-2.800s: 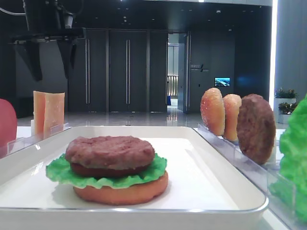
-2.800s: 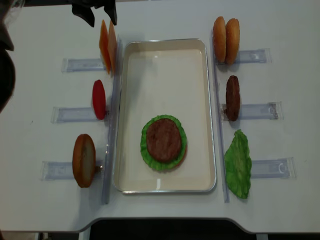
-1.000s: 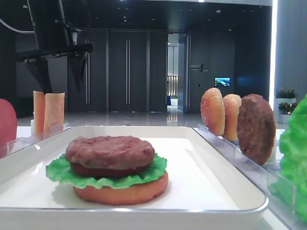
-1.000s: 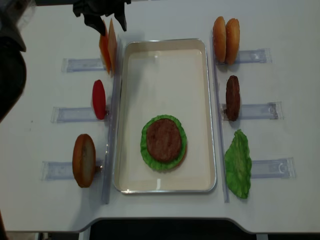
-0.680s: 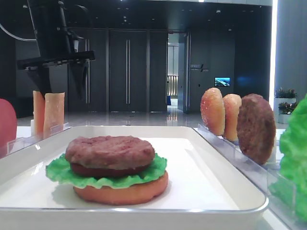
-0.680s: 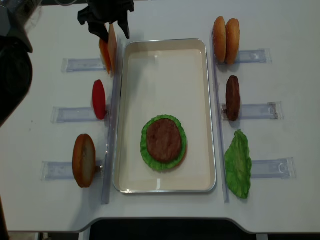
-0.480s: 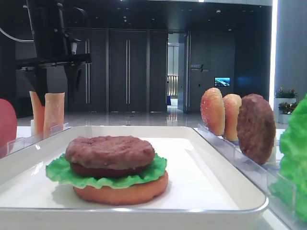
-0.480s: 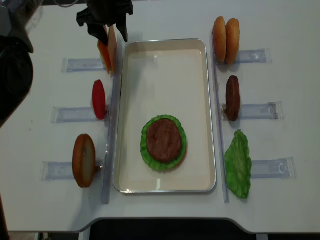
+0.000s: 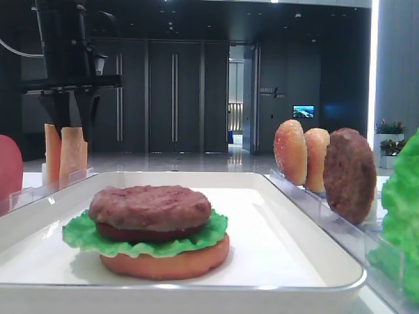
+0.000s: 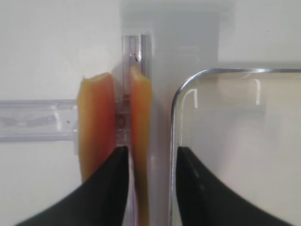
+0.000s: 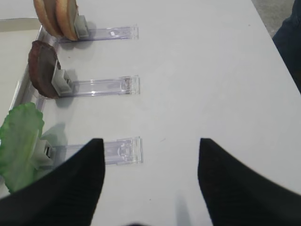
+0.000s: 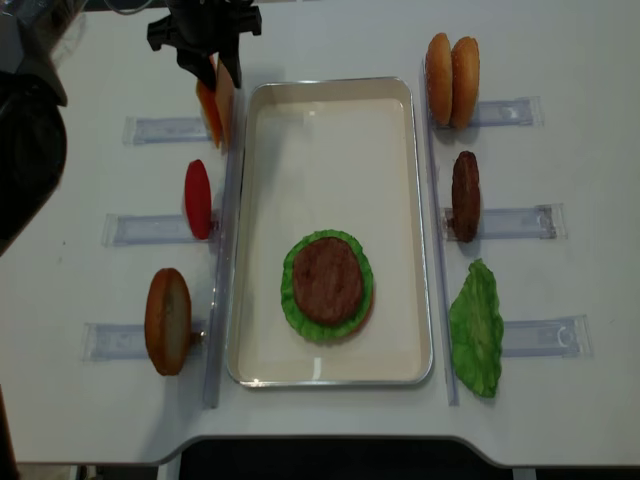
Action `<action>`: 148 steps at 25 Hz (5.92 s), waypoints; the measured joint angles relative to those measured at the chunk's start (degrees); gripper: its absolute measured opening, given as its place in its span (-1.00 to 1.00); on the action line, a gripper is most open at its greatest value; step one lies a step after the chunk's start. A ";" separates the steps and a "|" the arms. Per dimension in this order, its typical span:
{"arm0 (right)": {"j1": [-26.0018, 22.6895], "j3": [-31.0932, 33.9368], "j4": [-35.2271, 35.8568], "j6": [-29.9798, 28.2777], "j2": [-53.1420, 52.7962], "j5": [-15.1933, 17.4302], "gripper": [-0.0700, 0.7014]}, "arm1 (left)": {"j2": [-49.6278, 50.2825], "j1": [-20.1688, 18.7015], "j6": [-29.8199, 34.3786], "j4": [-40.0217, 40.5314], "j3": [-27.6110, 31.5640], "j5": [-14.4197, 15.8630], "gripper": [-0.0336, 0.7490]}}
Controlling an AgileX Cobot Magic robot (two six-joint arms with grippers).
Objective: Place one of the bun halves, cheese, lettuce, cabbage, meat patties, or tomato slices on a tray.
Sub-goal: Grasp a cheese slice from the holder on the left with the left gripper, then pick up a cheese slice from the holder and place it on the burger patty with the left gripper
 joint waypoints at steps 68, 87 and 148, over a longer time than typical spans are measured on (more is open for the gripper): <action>0.00 0.06 0.00 0.00 0.00 0.00 0.26 | -34.57 -0.11 20.20 -32.18 33.76 1.00 -0.83; 0.00 0.06 0.00 0.00 0.00 0.00 0.26 | -34.64 -0.11 45.19 -56.75 54.32 -2.24 -0.83; 0.00 0.06 0.00 0.00 0.00 0.00 0.26 | -28.64 -4.03 55.54 -60.26 63.37 -17.59 -0.83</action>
